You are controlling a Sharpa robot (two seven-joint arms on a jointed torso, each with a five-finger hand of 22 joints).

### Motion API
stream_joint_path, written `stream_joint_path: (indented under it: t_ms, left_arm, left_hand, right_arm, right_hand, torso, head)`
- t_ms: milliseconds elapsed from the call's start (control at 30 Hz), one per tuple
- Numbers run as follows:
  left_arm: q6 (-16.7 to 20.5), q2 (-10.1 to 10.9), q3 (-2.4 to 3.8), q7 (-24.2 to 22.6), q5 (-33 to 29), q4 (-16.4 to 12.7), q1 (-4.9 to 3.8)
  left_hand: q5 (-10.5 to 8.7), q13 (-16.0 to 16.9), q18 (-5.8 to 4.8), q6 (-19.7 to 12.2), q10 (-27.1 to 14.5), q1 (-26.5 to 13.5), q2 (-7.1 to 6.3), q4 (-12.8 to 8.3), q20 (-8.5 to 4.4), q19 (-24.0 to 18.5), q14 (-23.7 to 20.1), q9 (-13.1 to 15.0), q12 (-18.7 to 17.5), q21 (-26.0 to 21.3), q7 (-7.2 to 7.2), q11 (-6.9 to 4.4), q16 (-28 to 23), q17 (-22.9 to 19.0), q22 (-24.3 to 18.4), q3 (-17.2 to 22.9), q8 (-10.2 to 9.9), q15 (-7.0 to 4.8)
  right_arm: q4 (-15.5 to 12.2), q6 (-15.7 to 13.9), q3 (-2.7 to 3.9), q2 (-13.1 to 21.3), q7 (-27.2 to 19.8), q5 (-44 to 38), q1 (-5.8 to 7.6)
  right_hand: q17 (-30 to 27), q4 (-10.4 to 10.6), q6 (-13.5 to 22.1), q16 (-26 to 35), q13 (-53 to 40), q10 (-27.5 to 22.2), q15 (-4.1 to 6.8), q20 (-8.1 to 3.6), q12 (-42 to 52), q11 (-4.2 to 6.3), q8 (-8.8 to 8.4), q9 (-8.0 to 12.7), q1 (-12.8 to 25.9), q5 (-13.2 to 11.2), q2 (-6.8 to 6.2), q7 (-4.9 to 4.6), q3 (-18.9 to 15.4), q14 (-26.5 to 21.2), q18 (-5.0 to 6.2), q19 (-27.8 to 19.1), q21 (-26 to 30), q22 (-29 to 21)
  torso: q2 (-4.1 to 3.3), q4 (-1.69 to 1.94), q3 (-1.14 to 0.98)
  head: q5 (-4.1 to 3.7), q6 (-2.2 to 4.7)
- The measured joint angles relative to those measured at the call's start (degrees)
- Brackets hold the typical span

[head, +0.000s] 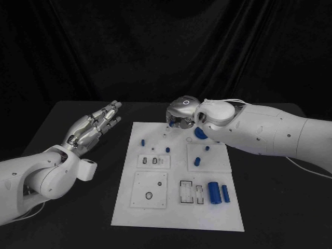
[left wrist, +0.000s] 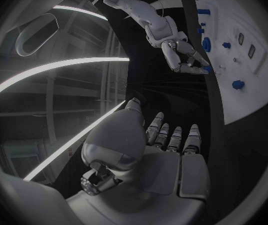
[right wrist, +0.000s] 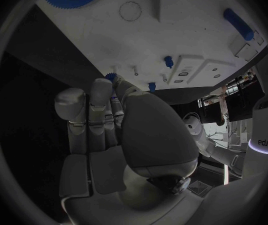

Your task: Assemble the parts on the task board

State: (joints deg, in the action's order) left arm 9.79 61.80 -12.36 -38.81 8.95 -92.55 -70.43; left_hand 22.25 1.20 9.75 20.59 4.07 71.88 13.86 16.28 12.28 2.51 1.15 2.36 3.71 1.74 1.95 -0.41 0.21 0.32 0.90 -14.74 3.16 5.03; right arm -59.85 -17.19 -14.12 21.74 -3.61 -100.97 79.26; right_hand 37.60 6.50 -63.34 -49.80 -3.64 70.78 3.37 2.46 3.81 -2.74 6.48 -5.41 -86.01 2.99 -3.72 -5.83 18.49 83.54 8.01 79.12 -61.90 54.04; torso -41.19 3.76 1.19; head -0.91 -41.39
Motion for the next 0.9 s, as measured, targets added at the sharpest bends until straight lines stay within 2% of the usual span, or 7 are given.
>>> stream_joint_path:
  t_ms: [200,333,600,900]
  left_arm:
    - [0.0,0.0,0.00,0.0,0.0,0.0,-0.07]
    - [0.0,0.0,0.00,0.0,0.0,-0.1,-0.09]
    - [0.0,0.0,0.00,0.0,0.0,-0.1,-0.22]
    - [0.0,0.1,0.00,0.0,0.0,-0.3,-0.35]
  left_hand:
    - [0.00,0.0,0.00,0.0,0.0,0.0,0.00,0.0,0.00,0.0,0.0,0.0,0.0,0.0,0.00,0.00,0.0,0.0,0.0,0.0,0.0,0.00]
    - [0.00,0.0,0.00,0.0,0.0,0.0,0.00,0.0,0.00,0.0,0.0,0.0,0.0,0.0,0.00,0.00,0.0,0.0,0.0,0.0,0.0,0.00]
    - [0.00,0.0,0.00,0.0,0.0,0.0,0.00,0.0,0.00,0.0,0.0,0.0,0.0,0.0,0.00,0.00,0.0,0.0,0.0,0.0,0.0,0.00]
    - [0.00,0.0,0.00,0.0,0.0,0.0,0.00,0.0,0.00,0.0,0.0,0.0,0.0,0.0,0.00,0.00,0.0,0.0,0.0,0.0,0.0,0.00]
  right_arm:
    - [0.9,-0.2,0.03,-0.7,0.0,0.3,-0.06]
    - [1.2,-0.4,0.03,-1.1,0.0,0.5,-0.27]
    - [1.9,-0.6,0.01,-1.8,-0.1,0.6,-0.84]
    - [2.4,-0.5,0.02,-2.1,-0.1,0.7,-0.97]
  right_hand:
    - [0.3,0.2,0.0,-0.2,0.0,0.0,0.00,0.20,0.0,-0.01,-0.29,0.1,0.0,0.0,0.00,0.00,-0.1,0.0,0.00,-0.2,-0.3,0.3]
    - [0.5,0.2,0.0,-0.3,0.0,0.0,0.00,0.21,0.0,-0.01,-0.30,0.1,0.0,0.0,-0.01,0.00,-0.1,0.0,0.00,-0.2,-0.4,0.5]
    - [0.7,0.4,0.2,-0.6,0.0,0.0,0.00,0.21,0.0,-0.02,-0.32,0.1,0.3,0.0,-0.29,-0.20,0.1,0.0,0.00,-0.2,-0.6,0.7]
    - [0.7,0.6,0.2,-0.6,0.1,-0.4,-0.12,0.20,-0.2,-0.28,-0.62,0.2,0.3,0.0,-0.29,-0.19,0.2,0.1,0.00,-0.2,-0.6,0.9]
  torso:
    - [-0.31,0.46,0.00]
    - [-0.48,0.62,-0.01]
    - [-0.56,0.65,-0.02]
    - [-0.51,0.73,0.00]
  head:
    - [-0.58,0.19]
    - [-0.77,0.19]
    - [-0.86,0.11]
    - [-1.00,-0.37]
